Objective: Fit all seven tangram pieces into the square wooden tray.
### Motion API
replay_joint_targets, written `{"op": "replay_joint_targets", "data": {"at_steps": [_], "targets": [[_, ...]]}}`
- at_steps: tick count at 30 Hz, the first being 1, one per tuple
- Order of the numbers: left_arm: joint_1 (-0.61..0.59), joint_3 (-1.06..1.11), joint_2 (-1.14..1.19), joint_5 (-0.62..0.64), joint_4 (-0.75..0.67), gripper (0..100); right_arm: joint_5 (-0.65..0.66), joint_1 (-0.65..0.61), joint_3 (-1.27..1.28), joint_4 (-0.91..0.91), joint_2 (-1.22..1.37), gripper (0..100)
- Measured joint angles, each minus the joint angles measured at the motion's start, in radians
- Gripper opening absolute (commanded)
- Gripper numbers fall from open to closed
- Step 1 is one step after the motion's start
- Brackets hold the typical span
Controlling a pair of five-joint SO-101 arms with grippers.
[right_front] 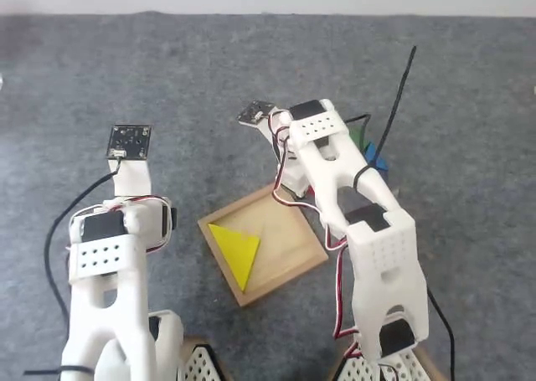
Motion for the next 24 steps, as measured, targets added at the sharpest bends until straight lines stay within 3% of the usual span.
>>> {"op": "replay_joint_targets", "data": {"at_steps": [4,8,24], "targets": [[0.0,0.0,0.0,0.0,0.0,17,0.003,0.012,0.0,-0.02,0.011,36.3],[0.0,0.0,0.0,0.0,0.0,17,0.003,0.012,0.0,-0.02,0.015,26.8],[0.0,0.0,0.0,0.0,0.0,17,-0.025,0.029,-0.009,-0.031,0.017,22.8]]}}
